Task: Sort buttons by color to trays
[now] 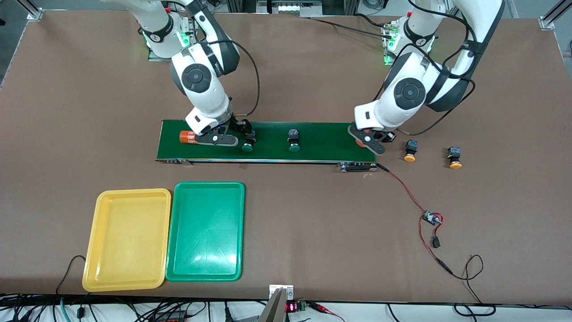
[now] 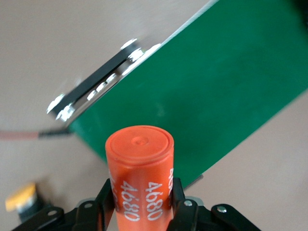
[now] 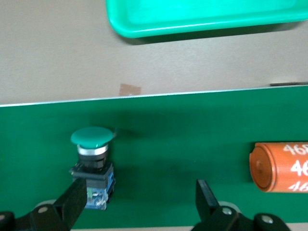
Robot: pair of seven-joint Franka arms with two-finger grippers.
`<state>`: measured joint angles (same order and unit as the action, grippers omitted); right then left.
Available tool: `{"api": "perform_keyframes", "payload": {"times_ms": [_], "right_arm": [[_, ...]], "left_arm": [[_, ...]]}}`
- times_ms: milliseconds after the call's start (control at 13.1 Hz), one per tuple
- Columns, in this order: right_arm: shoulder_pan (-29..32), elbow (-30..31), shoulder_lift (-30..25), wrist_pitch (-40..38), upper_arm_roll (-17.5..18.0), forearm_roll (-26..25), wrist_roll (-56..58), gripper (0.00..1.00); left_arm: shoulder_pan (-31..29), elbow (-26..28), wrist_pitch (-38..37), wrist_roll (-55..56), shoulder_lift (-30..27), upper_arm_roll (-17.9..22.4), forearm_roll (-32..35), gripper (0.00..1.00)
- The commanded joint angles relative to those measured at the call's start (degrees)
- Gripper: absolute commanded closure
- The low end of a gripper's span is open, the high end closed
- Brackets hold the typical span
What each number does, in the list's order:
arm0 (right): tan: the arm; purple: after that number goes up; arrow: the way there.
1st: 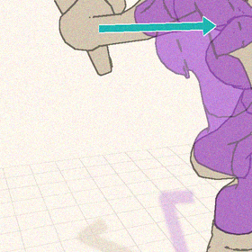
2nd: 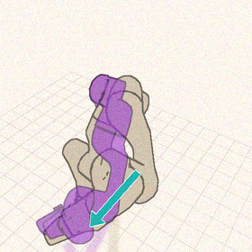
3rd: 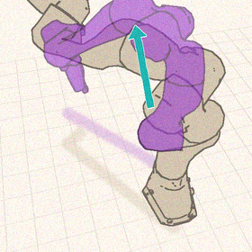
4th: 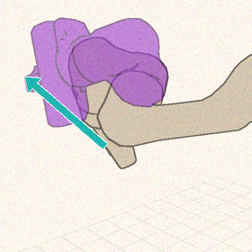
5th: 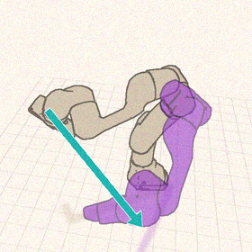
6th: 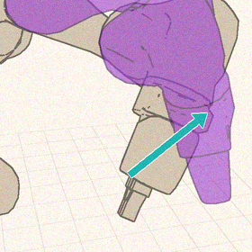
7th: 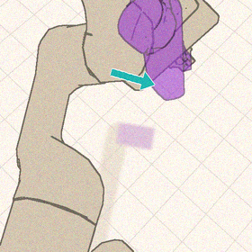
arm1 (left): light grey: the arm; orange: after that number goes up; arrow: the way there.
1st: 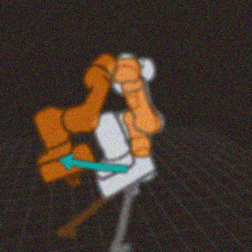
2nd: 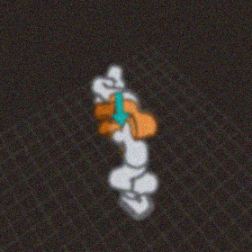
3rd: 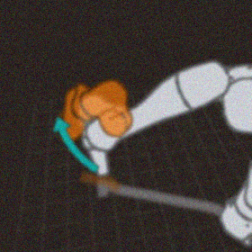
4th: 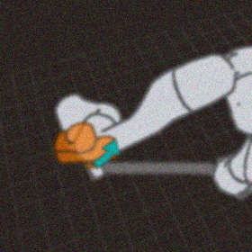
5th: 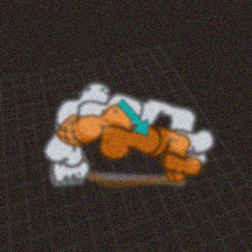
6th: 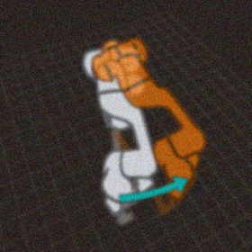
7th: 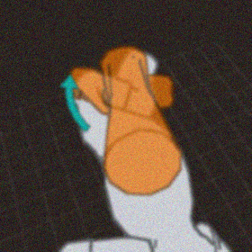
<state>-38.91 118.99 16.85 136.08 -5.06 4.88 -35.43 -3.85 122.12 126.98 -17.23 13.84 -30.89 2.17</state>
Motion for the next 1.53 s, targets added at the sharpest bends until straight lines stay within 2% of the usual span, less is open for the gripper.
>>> {"api": "perform_keyframes", "payload": {"times_ms": [0,153,381,458,534,610,763,916,1144,1297,1450], "right_arm": [[1.03,-1.04,0.47,-0.11,0.14,-0.84,-0.95,0.0],[1.12,-1.13,0.99,0.07,0.05,-0.84,-0.87,0.0],[1.12,-1.39,3.1,1.56,0.05,-0.84,-0.95,0.0],[0.85,-1.57,3.1,1.56,0.05,-0.75,-1.04,0.0],[0.76,-1.74,3.1,1.65,0.14,-0.75,-1.04,0.0],[0.85,-1.92,3.1,1.56,0.14,-0.75,-1.04,0.0],[1.11,-2.27,3.19,1.56,0.14,-0.75,-1.13,0.0],[1.29,-2.8,4.07,1.56,0.22,-0.66,-1.13,0.0],[0.94,-3.06,5.82,1.65,0.22,-0.49,-3.06,0.0],[1.11,-3.06,7.4,1.65,0.22,-0.14,-3.06,0.0],[1.47,-3.06,8.37,1.3,0.22,0.04,-2.89,0.03]], "left_arm": [[2.17,-0.74,5.88,-14.71,3.72,-0.48,0.29,0.6],[3.06,-0.48,9.41,-21.33,4.7,-0.48,3.78,0.6],[5.51,-0.39,9.77,-24.16,4.79,-0.48,10.81,0.6],[5.61,-0.39,9.86,-24.08,5.66,-0.48,11.97,0.53],[5.61,-0.39,10.56,-23.99,6.19,-0.48,12.07,0.31],[5.52,-0.3,10.91,-23.9,6.11,-0.48,11.98,0.0],[5.26,-0.3,10.65,-23.29,4.97,-0.57,11.98,0.0],[4.65,-0.39,9.78,-23.29,1.56,-0.4,11.37,0.0],[1.67,-1.0,3.64,-21.89,-3.98,1.44,7.17,0.0],[1.39,-1.01,0.73,-18.38,-5.75,6.78,2.68,0.0],[0.95,-1.01,0.55,-14.52,-6.11,11.97,2.31,0.0]]}}
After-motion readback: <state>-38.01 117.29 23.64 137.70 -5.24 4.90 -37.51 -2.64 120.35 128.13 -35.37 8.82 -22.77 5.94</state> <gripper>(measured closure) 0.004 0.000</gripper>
